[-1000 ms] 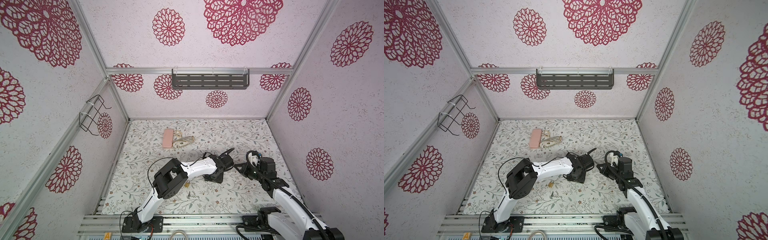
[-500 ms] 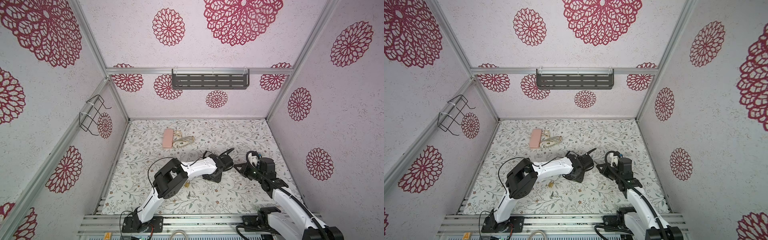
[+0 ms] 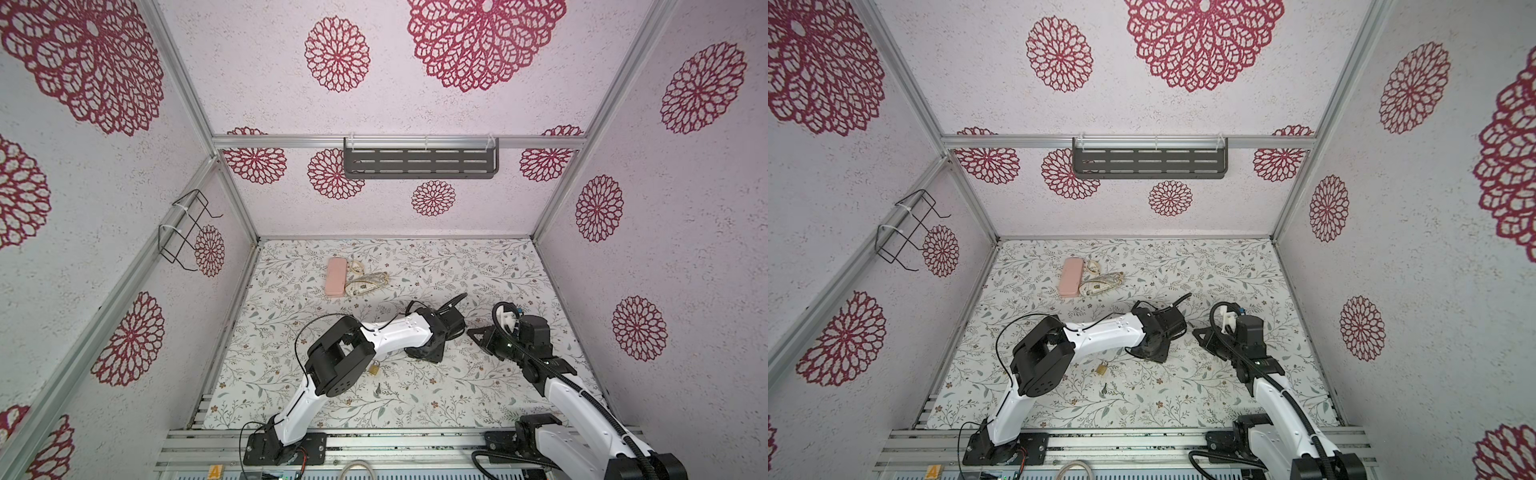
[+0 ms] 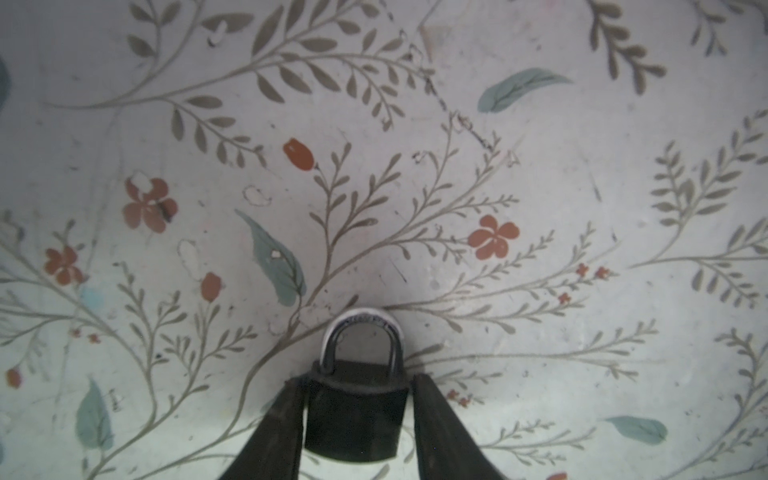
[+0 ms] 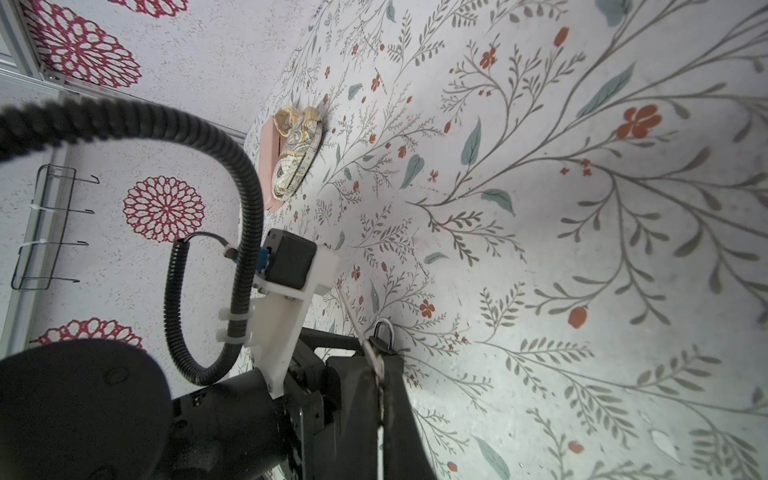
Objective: Unlock with the key
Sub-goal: 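Close the left gripper on the black padlock body, then lift the black padlock with the left gripper while the right gripper holds the key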
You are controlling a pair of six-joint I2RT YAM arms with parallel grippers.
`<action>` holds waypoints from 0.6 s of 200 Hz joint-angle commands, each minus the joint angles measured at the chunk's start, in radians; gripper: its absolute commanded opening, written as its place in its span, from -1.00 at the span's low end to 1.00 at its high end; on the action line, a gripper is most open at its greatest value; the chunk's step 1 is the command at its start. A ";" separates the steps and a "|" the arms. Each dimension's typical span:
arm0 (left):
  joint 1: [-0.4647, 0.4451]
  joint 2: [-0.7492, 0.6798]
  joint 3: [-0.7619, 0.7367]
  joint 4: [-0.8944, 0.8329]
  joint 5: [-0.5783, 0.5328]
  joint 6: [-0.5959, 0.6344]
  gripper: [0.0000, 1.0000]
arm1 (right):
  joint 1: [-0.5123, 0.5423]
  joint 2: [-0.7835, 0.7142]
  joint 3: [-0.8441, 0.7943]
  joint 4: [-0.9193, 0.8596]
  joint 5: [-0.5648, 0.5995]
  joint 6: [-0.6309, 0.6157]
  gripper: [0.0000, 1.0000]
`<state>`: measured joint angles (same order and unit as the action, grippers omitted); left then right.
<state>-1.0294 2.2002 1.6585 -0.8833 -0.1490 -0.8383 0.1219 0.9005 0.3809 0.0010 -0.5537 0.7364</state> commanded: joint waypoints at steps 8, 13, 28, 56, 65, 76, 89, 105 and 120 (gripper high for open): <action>0.016 0.050 -0.042 -0.003 -0.036 -0.005 -0.19 | -0.005 -0.022 0.018 0.004 -0.006 0.017 -1.00; 0.015 0.050 -0.042 -0.001 -0.038 -0.005 -0.21 | -0.005 -0.020 0.019 0.005 -0.010 0.019 -1.00; 0.016 0.049 -0.041 0.004 -0.038 0.001 -0.31 | -0.005 -0.017 0.019 0.008 -0.018 0.020 -1.00; 0.029 -0.003 -0.051 0.035 -0.037 -0.006 -0.50 | -0.002 -0.020 0.025 -0.008 -0.006 0.025 -1.00; 0.039 -0.038 -0.062 0.058 -0.037 -0.017 -0.56 | 0.002 -0.021 0.034 -0.013 -0.005 0.029 -1.00; 0.057 -0.090 -0.084 0.096 -0.034 -0.039 -0.66 | 0.015 -0.025 0.042 -0.023 0.014 0.028 -1.00; 0.081 -0.156 -0.110 0.137 -0.037 -0.071 -0.79 | 0.039 -0.031 0.047 -0.031 0.048 0.031 -1.00; 0.106 -0.264 -0.155 0.203 -0.039 -0.131 -0.86 | 0.079 -0.044 0.051 -0.025 0.099 0.060 -1.00; 0.132 -0.351 -0.207 0.280 -0.036 -0.199 -0.94 | 0.128 -0.060 0.055 -0.014 0.161 0.090 -1.00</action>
<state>-0.9455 2.0323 1.4876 -0.7555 -0.1673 -0.9169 0.1890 0.8783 0.3946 -0.0246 -0.4953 0.7719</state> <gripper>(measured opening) 0.338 0.058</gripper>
